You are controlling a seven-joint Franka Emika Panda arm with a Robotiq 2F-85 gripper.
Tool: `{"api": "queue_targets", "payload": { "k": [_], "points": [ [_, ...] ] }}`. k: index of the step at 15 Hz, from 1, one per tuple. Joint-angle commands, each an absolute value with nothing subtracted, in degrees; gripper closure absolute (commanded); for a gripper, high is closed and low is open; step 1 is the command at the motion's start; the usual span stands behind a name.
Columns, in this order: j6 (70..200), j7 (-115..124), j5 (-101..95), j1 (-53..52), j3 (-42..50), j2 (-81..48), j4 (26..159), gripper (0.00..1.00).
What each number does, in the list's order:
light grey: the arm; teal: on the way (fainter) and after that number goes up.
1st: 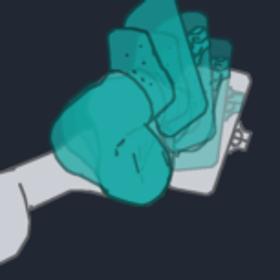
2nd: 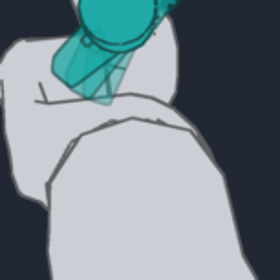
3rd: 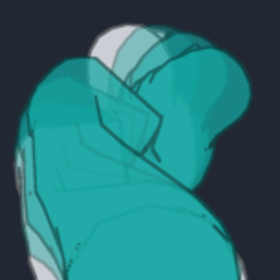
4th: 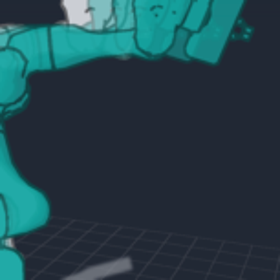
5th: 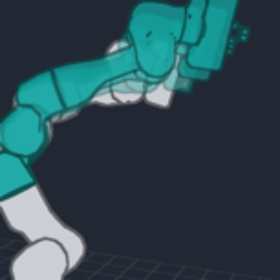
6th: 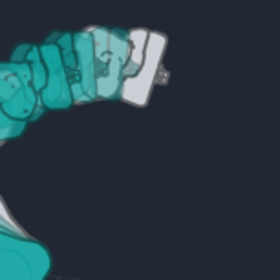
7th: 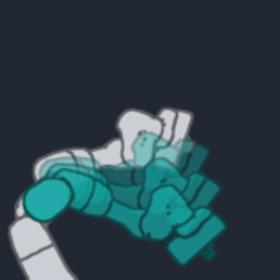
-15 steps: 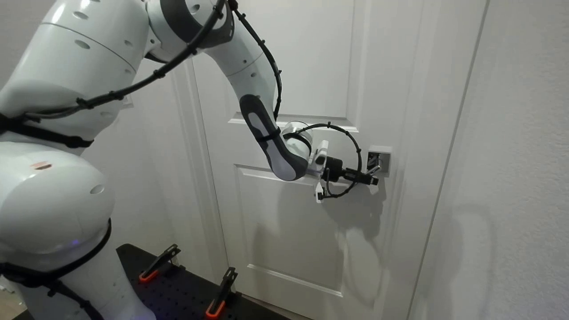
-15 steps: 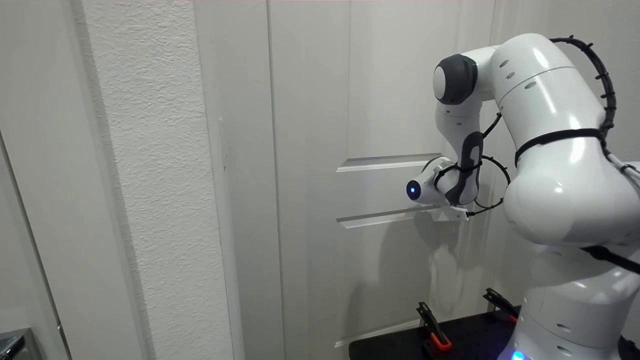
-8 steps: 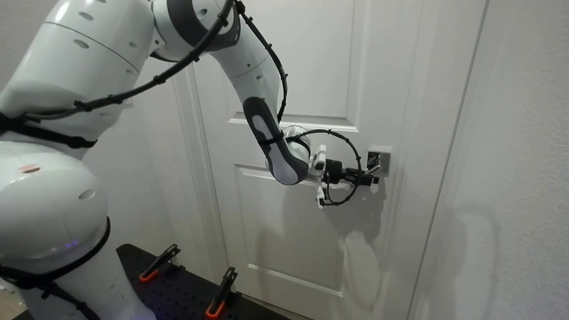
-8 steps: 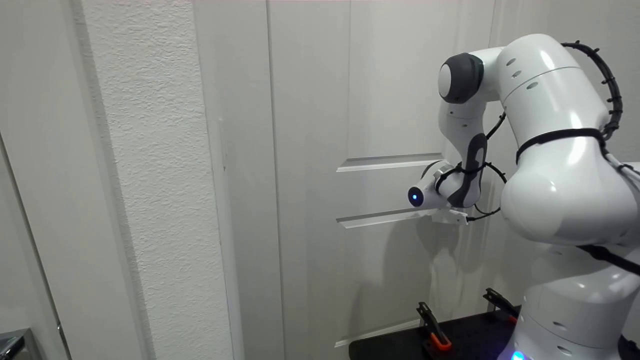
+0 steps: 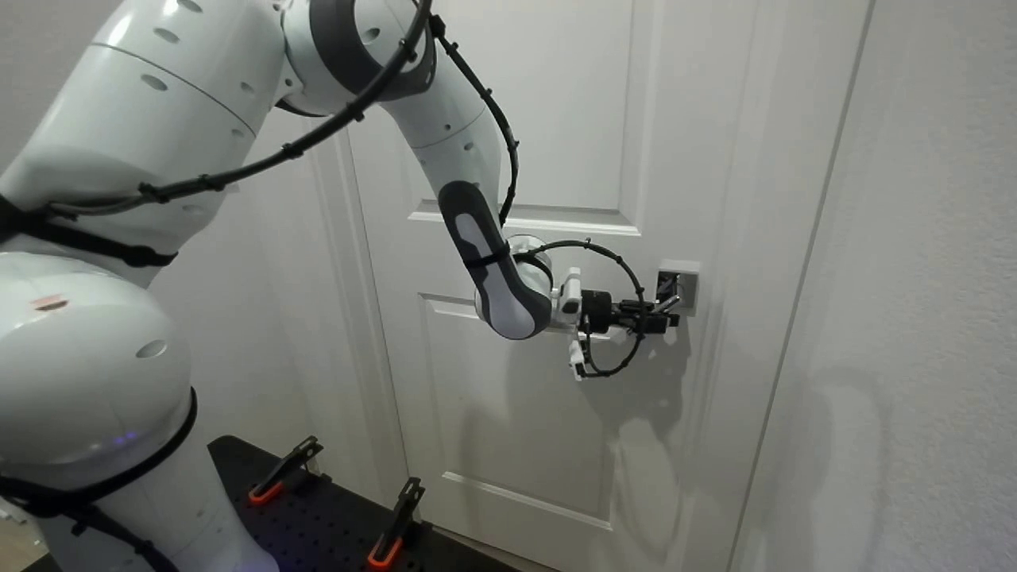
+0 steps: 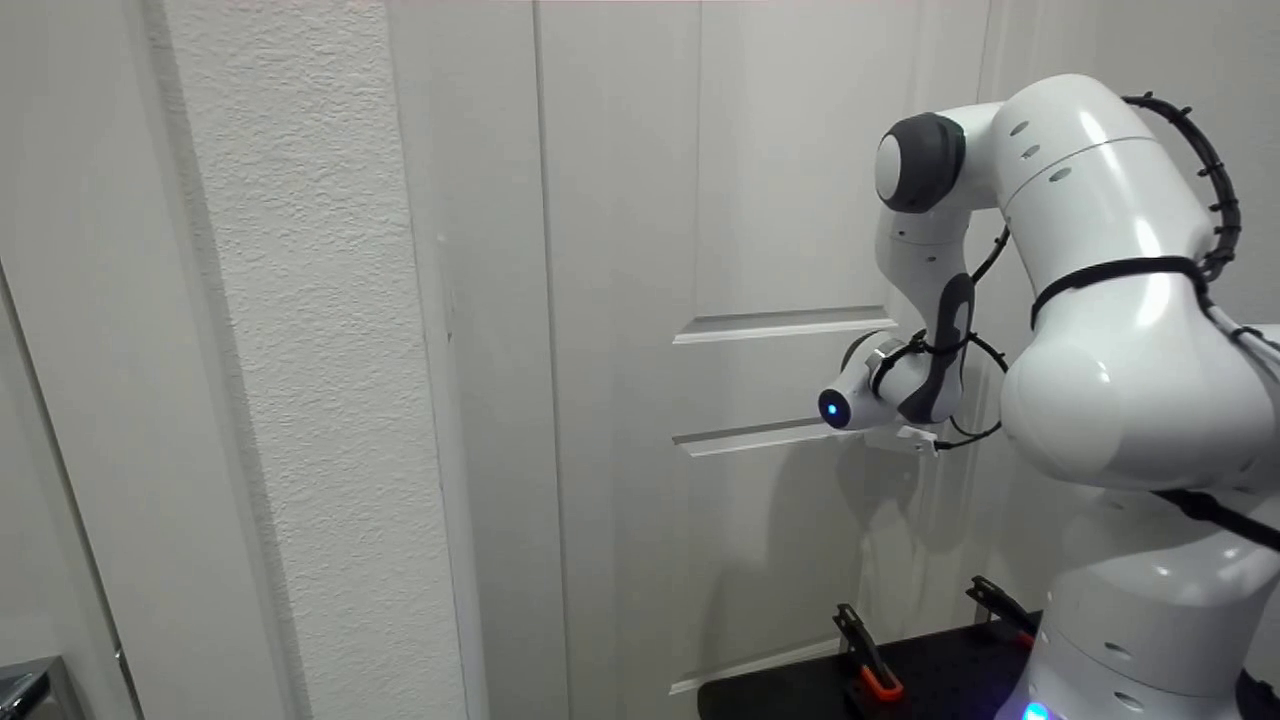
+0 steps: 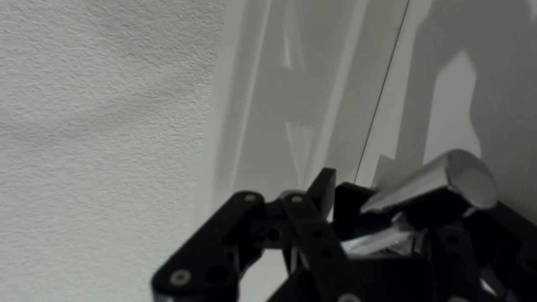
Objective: Turn the light on, open the door then turn off the light
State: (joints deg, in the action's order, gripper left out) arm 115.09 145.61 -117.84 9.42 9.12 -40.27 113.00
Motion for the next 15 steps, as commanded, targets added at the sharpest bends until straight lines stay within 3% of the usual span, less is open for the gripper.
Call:
{"api": "queue_targets", "payload": {
  "k": [1,8,15],
  "points": [
    [108.42,146.08,-121.07,11.0,9.85,-40.91,114.17,0.99],
    [105.5,150.02,-123.76,11.03,9.77,-42.08,112.37,0.99],
    [101.31,150.01,-128.49,22.44,-3.7,-42.86,109.06,0.99]
  ]
}}
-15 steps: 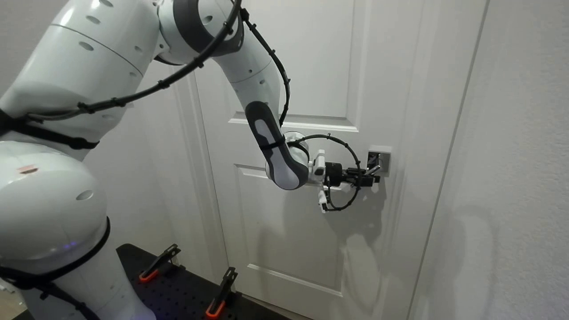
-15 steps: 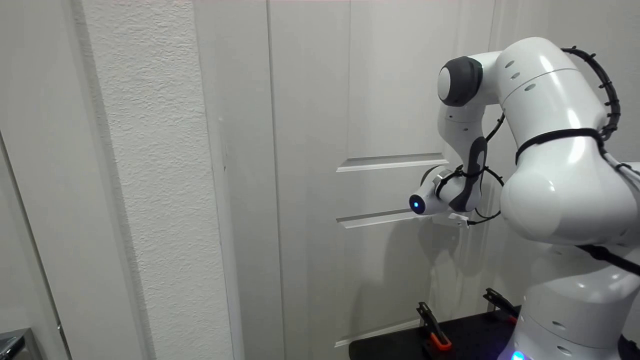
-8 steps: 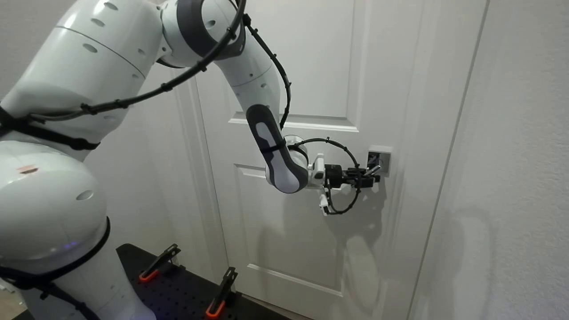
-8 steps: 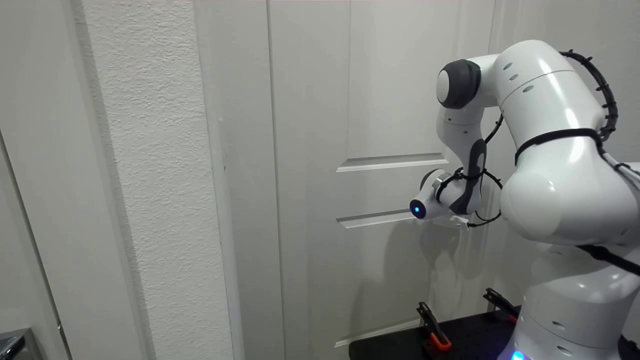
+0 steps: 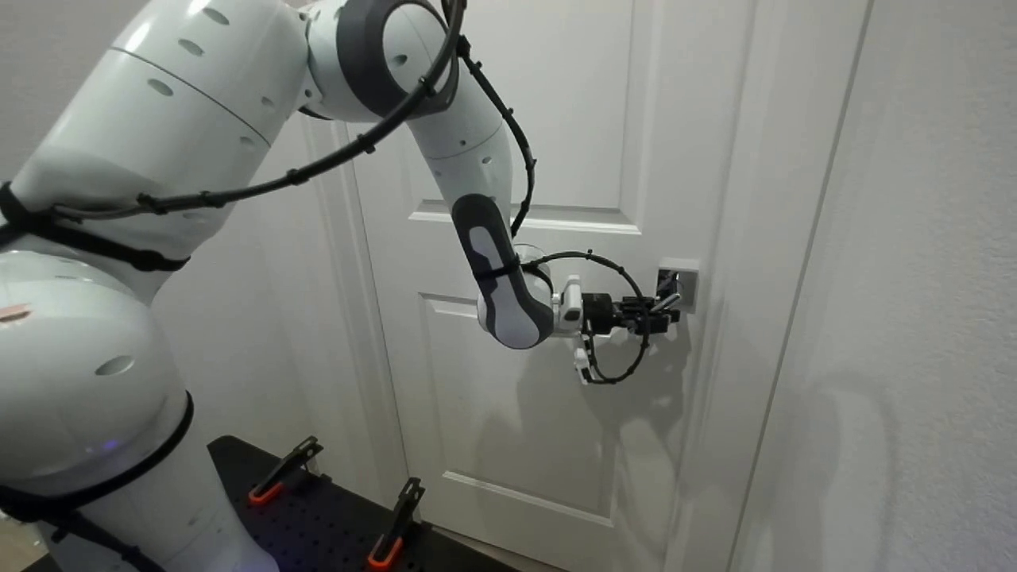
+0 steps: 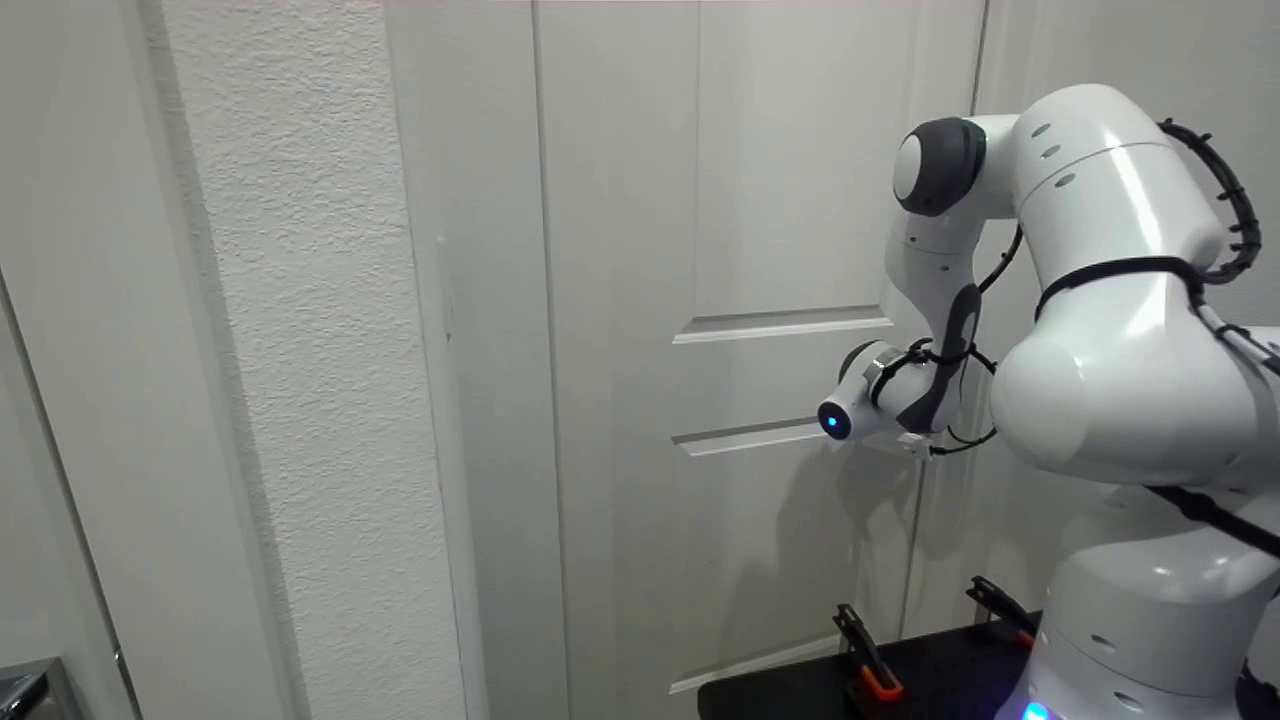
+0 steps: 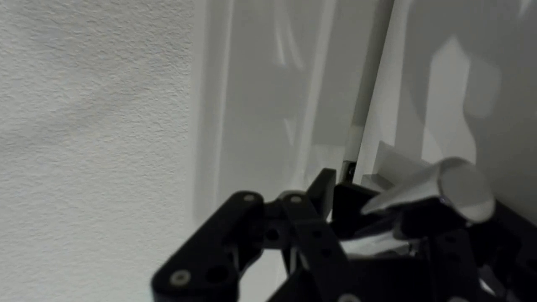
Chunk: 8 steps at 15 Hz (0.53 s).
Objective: Turn the light on, open the door then turn off the light
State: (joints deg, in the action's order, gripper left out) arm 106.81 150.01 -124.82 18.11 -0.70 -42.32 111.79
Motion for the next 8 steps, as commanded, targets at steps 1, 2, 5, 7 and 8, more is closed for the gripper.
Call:
{"api": "queue_targets", "payload": {
  "k": [1,2,5,7,8],
  "points": [
    [100.55,150.01,-129.27,23.69,-5.12,-43.31,108.69,0.99],
    [99.98,150.01,-129.67,24.78,-6.41,-43.7,108.29,0.99],
    [99.21,149.95,-129.97,27.55,-10.09,-44.49,107.23,0.99],
    [100.14,149.92,-129.04,28.41,-11.67,-44.32,106.65,0.99],
    [100.79,149.92,-128.43,28.59,-12.06,-44.18,106.43,0.99]
  ]
}}
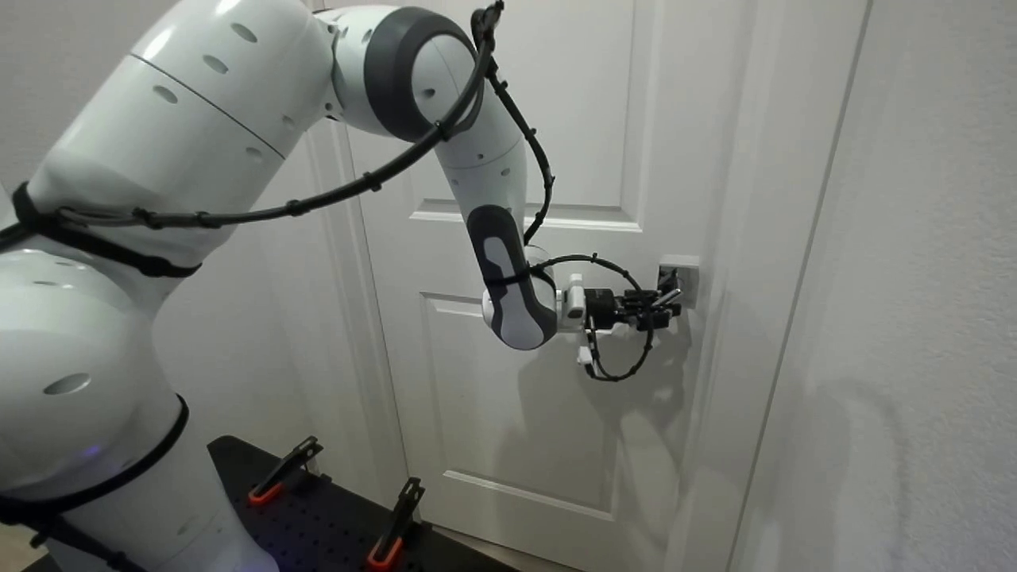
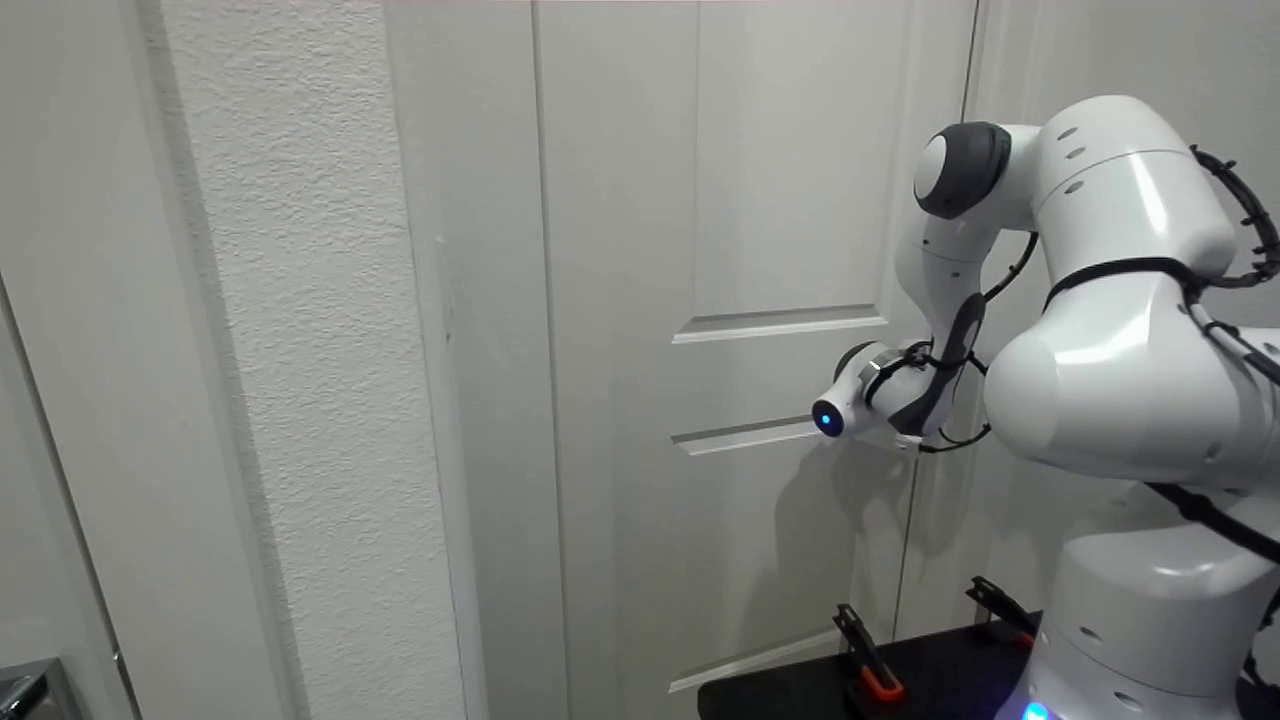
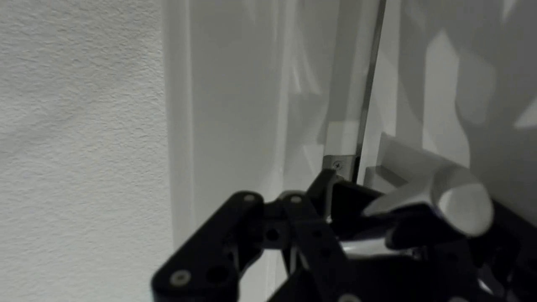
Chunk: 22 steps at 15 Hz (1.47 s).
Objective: Turn the light on, open the door then turn off the light
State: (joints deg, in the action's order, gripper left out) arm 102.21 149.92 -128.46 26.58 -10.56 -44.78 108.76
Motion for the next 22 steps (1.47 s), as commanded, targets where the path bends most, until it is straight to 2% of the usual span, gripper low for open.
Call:
{"api": "queue_targets", "payload": {
  "k": [1,16,17,22],
  "points": [
    [101.38,149.92,-127.89,28.6,-12.36,-43.97,106.13,0.99],
    [106.3,147.59,-123.06,26.44,-14.88,-46.98,95.72,0.99],
    [109.21,148.84,-120.04,21.1,-9.0,-46.74,94.19,0.99],
    [113.37,147.98,-115.67,15.93,-3.39,-48.77,89.32,0.99]
  ]
}}
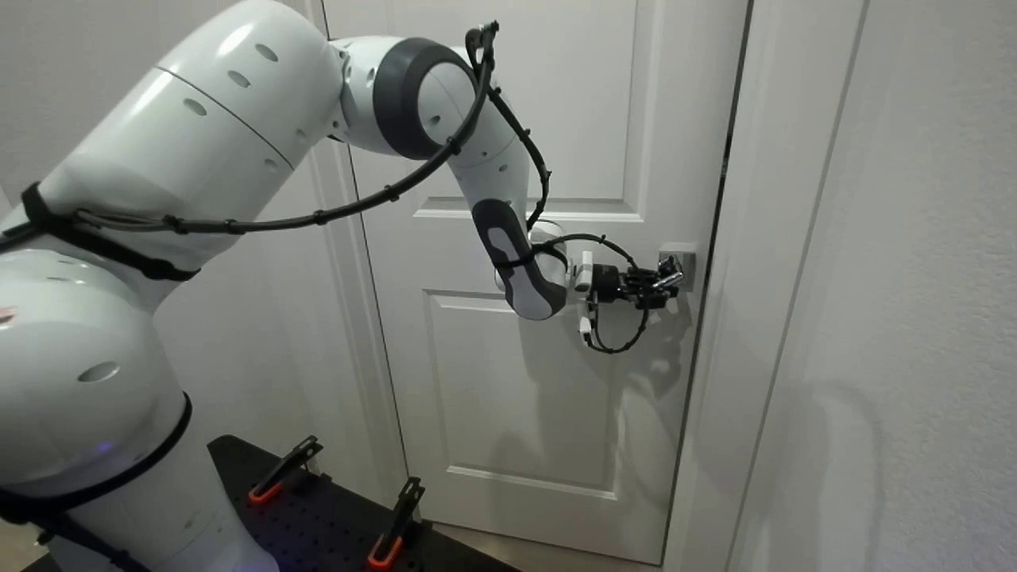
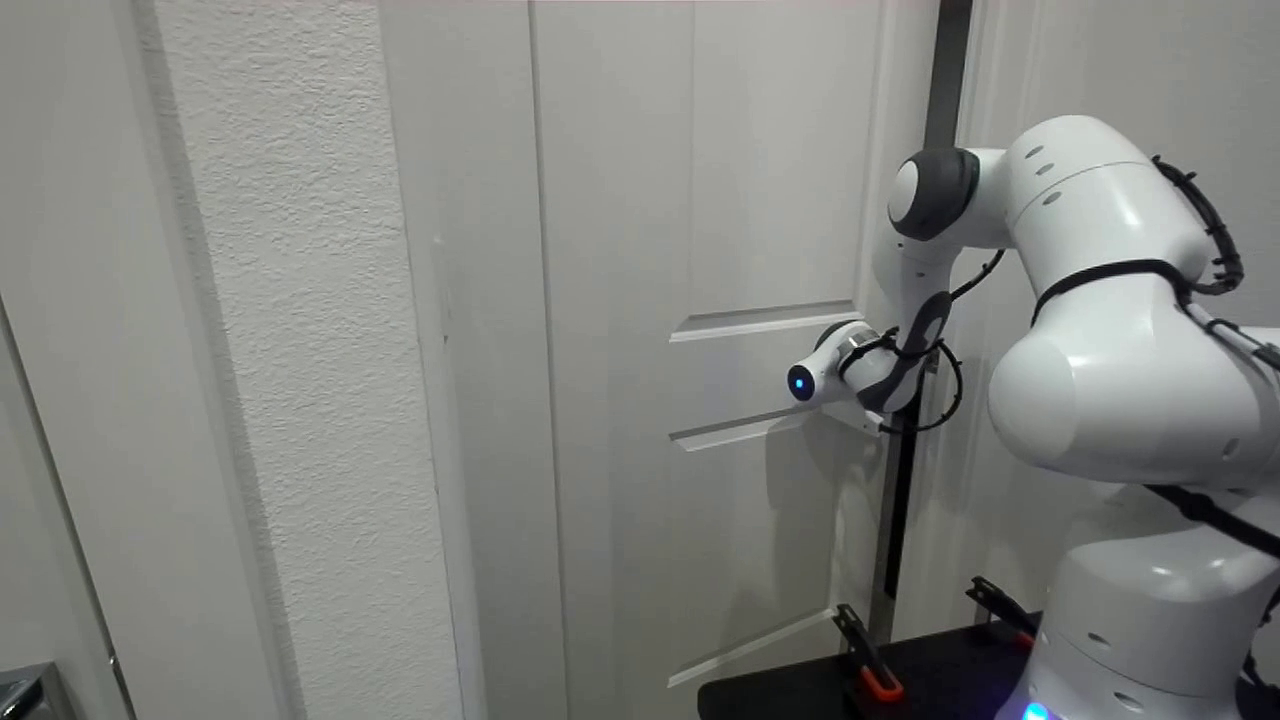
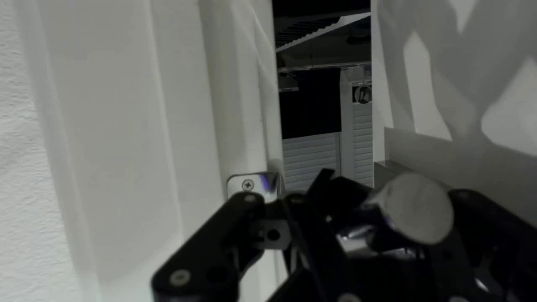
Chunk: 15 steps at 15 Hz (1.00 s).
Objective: Turn the light on, open the door then turn off the light
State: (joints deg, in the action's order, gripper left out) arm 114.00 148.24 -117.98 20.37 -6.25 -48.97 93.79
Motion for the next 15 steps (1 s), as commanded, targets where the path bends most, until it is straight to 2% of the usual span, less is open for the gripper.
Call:
{"api": "queue_targets", "payload": {
  "k": [1,15],
  "points": [
    [113.96,147.72,-115.09,15.14,-2.56,-49.05,88.62,0.99],
    [120.88,144.38,-108.49,12.79,0.28,-49.99,83.69,0.99]
  ]
}}
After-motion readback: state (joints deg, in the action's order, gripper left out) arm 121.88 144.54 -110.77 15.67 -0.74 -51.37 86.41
